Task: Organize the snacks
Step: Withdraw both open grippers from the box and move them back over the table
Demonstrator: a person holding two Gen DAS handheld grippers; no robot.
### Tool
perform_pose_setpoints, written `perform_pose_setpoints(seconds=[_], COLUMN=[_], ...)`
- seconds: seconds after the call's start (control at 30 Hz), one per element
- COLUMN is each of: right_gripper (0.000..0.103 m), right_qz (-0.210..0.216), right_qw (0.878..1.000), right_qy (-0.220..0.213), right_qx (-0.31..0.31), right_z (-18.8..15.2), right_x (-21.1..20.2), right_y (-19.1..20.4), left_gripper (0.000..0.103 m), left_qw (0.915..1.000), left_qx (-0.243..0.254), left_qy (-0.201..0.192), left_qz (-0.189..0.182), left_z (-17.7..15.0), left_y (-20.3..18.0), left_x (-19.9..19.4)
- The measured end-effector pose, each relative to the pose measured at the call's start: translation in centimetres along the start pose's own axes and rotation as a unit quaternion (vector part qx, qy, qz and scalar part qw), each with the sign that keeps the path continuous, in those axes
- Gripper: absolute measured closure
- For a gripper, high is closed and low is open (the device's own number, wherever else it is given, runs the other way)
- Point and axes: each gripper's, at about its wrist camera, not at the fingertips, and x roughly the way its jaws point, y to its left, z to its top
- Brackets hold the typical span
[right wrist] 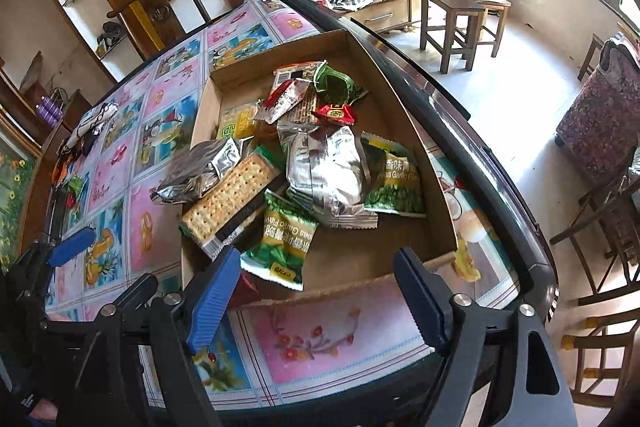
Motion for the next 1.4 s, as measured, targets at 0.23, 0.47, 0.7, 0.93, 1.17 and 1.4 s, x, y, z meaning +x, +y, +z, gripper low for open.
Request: perform_pose_setpoints(seconds=[0.23,0.47,0.7,0.93,1.17,1.4], right_gripper=[0.014,0.014,0.014,0.013,0.013,0.013], right_qz=[-0.005,-0.004,-0.001,0.007,0.012,0.014], right_qw=[1.0,1.0,1.0,1.0,1.0,1.0], right_qy=[-0.002,-0.008,-0.008,0.0,0.005,0.011], right_qx=[0.01,0.01,-0.004,-0.01,-0.019,-0.022], right_z=[-0.7,-0.8,-0.8,-0.7,-0.6,-0.6], right_x=[-0.4,-0.7,-0.7,-0.3,0.2,0.7], right_y=[-0.2,-0.2,0.2,0.6,1.3,1.7], left_gripper=[0.003,0.003,0.003,0.003,0.003,0.003], left_qw=[1.0,0.9996,0.9994,0.9993,0.999,0.9987], left_qx=[0.002,0.013,0.008,0.005,0.005,0.009], left_qy=[-0.008,-0.004,0.005,0.008,0.014,0.018], left_qz=[0.0,0.024,0.032,0.037,0.043,0.047], left_z=[0.1,0.4,0.2,0.2,-0.1,-0.3], left_y=[0.3,-0.1,-0.1,0.1,0.5,0.5], left_x=[-1.1,-1.5,-1.4,-1.1,-0.8,-0.5])
